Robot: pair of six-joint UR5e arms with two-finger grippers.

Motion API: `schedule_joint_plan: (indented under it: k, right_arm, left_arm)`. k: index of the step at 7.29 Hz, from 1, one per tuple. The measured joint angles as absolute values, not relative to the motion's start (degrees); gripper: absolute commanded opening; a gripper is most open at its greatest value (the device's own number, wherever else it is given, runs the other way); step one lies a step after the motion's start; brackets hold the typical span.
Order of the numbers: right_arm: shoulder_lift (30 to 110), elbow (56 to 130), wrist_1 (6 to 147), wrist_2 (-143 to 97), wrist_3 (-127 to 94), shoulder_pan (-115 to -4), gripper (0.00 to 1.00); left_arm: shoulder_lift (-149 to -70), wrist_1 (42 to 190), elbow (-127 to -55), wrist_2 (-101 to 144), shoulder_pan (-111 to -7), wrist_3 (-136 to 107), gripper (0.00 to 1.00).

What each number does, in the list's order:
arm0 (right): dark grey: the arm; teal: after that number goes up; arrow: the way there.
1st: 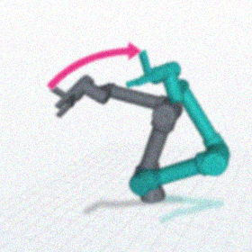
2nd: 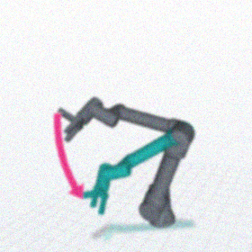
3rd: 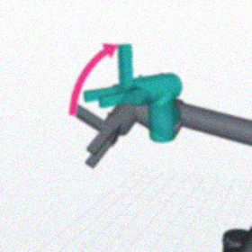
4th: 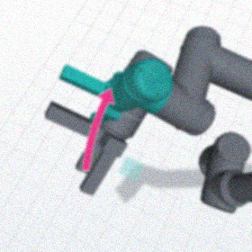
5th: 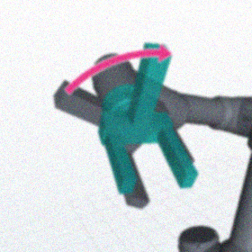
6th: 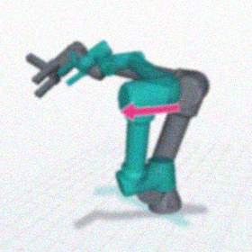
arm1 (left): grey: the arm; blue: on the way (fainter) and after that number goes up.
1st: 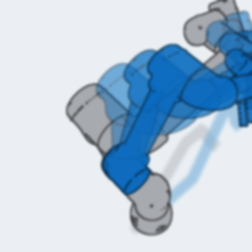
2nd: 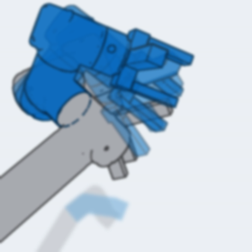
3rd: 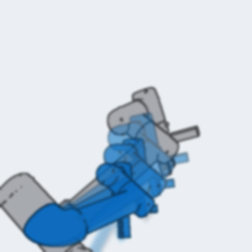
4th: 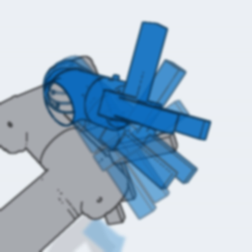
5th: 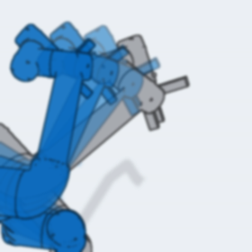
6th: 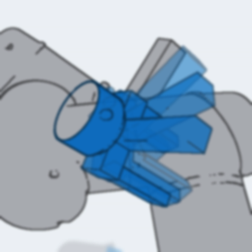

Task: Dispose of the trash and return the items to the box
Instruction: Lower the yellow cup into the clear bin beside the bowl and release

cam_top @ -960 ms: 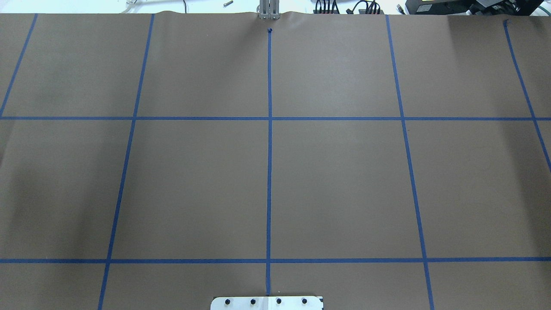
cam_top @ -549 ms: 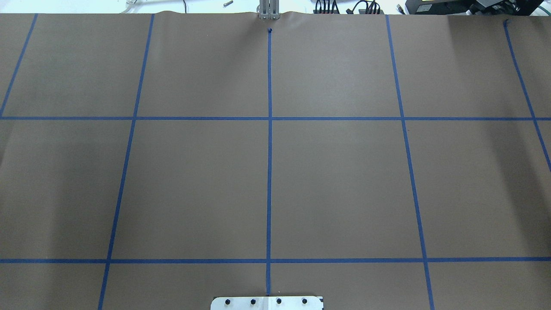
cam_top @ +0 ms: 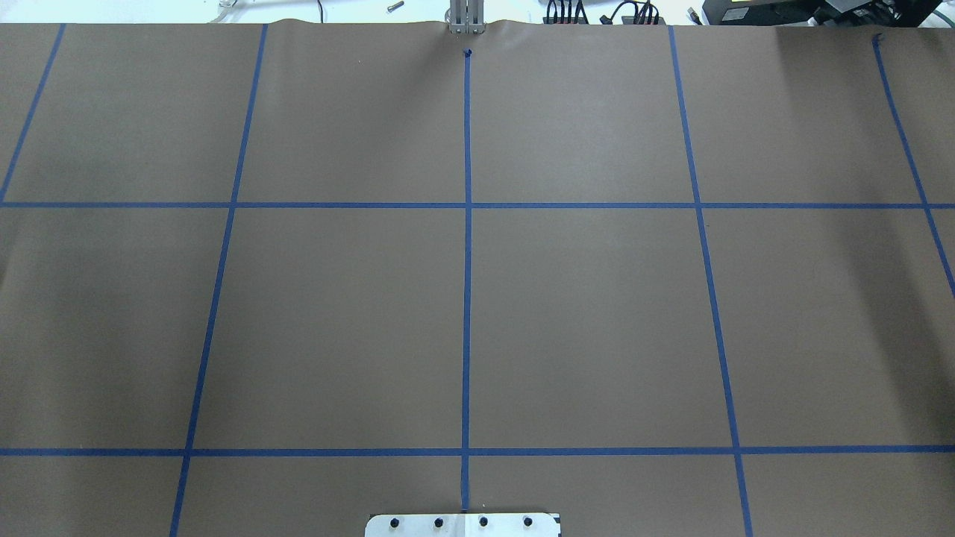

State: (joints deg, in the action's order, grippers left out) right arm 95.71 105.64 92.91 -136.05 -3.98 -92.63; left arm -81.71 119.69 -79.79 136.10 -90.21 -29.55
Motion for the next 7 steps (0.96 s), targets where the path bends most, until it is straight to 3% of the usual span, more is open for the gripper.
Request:
schedule_joint_plan:
  k: [1, 2, 3, 4, 5, 7]
  right_arm:
    - [95.74, 105.69, 92.90, -136.08, -4.02, -92.56, 1.00]
    - [95.77, 105.71, 92.90, -136.09, -4.04, -92.48, 1.00]
    - [95.79, 105.73, 92.90, -136.08, -4.04, -92.43, 1.00]
    - [95.83, 105.73, 92.90, -136.08, -4.04, -92.40, 1.00]
    - [95.84, 105.79, 92.90, -136.25, -4.04, -92.38, 1.00]
    - [95.86, 105.98, 92.90, -136.69, -4.04, -92.34, 1.00]
  left_arm:
    - [-81.04, 119.87, -79.75, 136.11, -88.16, -29.70, 0.00]
    - [-80.33, 119.94, -79.67, 136.08, -86.94, -29.56, 0.17]
    - [-79.95, 119.96, -79.36, 136.06, -86.42, -29.42, 0.53]
    - [-79.82, 120.23, -78.52, 135.99, -86.21, -29.30, 0.71]
    - [-79.79, 121.87, -77.09, 135.82, -86.14, -29.17, 0.98]
    - [-79.57, 128.36, -73.92, 135.63, -86.16, -29.01, 0.99]
